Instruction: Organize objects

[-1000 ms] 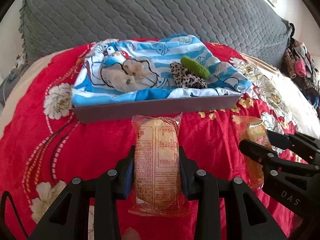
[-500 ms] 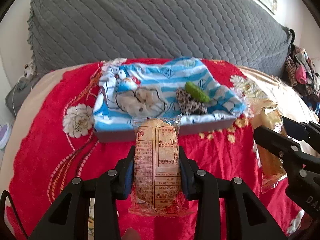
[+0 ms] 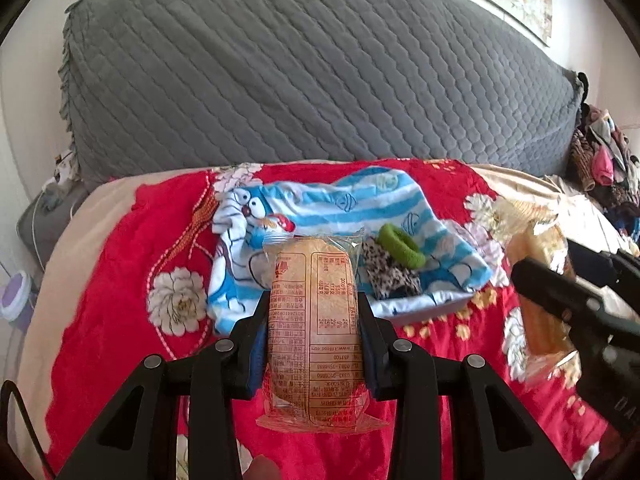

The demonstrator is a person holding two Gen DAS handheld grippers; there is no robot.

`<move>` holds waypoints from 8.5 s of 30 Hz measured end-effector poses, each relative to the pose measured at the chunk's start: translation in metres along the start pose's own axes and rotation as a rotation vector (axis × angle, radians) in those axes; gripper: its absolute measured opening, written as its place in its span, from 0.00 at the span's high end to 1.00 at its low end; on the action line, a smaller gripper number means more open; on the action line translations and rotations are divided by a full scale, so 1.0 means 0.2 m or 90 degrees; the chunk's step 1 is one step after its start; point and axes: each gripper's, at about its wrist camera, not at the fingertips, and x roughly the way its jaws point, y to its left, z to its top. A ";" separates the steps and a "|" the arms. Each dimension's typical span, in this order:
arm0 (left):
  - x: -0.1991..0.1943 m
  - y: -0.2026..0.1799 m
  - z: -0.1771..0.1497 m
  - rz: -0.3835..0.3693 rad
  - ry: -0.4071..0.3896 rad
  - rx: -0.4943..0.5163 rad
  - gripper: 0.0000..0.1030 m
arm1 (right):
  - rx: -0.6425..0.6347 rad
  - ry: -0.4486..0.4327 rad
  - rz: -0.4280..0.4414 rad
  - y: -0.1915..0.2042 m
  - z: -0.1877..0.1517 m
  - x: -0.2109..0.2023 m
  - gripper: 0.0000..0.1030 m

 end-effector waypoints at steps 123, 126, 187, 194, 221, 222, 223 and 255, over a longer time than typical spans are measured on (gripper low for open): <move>0.79 0.11 0.16 0.057 0.061 0.004 0.25 | 0.026 0.110 -0.006 -0.21 0.06 0.98 0.25; 0.77 0.10 0.16 0.057 0.064 0.004 0.24 | 0.013 0.112 -0.009 -0.18 0.06 0.97 0.25; 0.17 0.03 0.08 0.067 0.027 0.011 0.21 | -0.008 0.048 0.017 -0.08 0.06 0.28 0.08; 0.08 0.04 0.05 0.069 0.024 0.005 0.21 | 0.002 0.038 0.013 -0.08 0.04 0.18 0.07; -0.15 0.05 -0.14 0.063 0.022 -0.011 0.21 | -0.001 0.022 0.011 0.01 -0.03 -0.07 0.04; -0.15 0.04 -0.15 0.062 0.022 -0.010 0.21 | -0.001 0.021 0.012 0.02 -0.03 -0.08 0.03; -0.16 0.04 -0.15 0.062 0.022 -0.010 0.21 | -0.002 0.021 0.011 0.02 -0.03 -0.09 0.03; -0.14 0.10 -0.45 0.064 0.049 -0.024 0.21 | 0.035 0.029 -0.013 0.05 -0.42 -0.08 0.02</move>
